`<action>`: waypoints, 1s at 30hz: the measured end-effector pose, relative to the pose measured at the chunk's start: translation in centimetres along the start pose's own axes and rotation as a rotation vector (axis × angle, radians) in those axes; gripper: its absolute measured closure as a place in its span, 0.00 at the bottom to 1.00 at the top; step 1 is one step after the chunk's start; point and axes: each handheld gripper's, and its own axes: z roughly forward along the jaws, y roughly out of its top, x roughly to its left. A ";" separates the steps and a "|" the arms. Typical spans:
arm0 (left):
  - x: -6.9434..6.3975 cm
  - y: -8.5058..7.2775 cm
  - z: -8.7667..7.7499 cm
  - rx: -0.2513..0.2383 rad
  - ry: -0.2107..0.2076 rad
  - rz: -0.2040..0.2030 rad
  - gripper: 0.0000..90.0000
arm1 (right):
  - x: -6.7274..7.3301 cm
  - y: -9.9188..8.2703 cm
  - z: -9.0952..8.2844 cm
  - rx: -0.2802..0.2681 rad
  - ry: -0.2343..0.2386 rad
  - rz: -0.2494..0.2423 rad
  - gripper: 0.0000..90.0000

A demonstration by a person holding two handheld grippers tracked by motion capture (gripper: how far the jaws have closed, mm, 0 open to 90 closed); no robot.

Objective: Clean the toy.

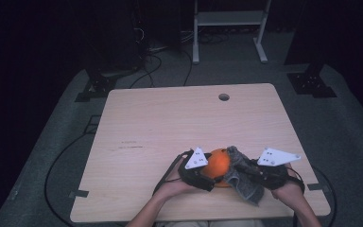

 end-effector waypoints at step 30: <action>-0.9 -0.1 0.6 -0.004 0.034 0.107 0.15 | -1.0 -0.8 -0.2 0.042 -0.070 -0.026 0.80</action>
